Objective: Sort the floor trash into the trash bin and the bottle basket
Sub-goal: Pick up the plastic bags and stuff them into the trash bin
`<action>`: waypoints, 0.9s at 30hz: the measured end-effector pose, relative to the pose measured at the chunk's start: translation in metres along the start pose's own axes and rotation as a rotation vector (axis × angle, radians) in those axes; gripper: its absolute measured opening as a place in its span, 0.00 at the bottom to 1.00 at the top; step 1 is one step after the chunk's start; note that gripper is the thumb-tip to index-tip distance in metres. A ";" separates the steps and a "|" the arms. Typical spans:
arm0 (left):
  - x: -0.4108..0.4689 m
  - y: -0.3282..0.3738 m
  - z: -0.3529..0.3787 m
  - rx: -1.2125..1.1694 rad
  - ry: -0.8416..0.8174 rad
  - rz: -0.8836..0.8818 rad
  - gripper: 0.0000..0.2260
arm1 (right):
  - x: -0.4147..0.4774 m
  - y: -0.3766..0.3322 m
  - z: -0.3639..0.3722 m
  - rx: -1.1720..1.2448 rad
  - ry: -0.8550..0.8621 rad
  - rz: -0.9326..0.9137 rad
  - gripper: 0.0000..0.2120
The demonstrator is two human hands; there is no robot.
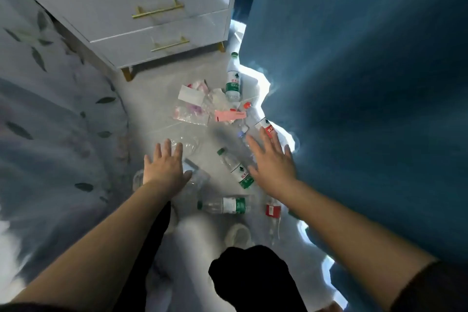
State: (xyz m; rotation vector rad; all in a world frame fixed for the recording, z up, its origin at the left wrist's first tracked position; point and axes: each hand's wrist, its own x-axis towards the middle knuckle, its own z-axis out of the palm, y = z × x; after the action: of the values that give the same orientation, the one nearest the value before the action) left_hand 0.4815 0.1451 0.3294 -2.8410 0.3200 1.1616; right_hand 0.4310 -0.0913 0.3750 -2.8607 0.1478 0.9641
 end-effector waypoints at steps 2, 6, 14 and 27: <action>0.074 -0.005 0.044 0.013 -0.025 -0.027 0.39 | 0.074 0.002 0.047 -0.025 -0.017 0.008 0.35; 0.196 -0.016 0.124 0.063 -0.049 -0.095 0.44 | 0.205 -0.001 0.122 -0.022 0.022 -0.017 0.38; 0.288 -0.030 0.203 -0.075 0.057 -0.132 0.31 | 0.340 -0.001 0.189 -0.024 0.098 0.028 0.35; 0.319 -0.043 0.193 -0.172 0.219 0.065 0.12 | 0.363 -0.002 0.177 -0.077 0.326 -0.054 0.10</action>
State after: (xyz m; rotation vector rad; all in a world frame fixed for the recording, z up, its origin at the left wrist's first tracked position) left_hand 0.5797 0.1581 -0.0326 -3.1393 0.3396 0.9298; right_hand 0.6140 -0.0841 0.0149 -3.0545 0.0624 0.4982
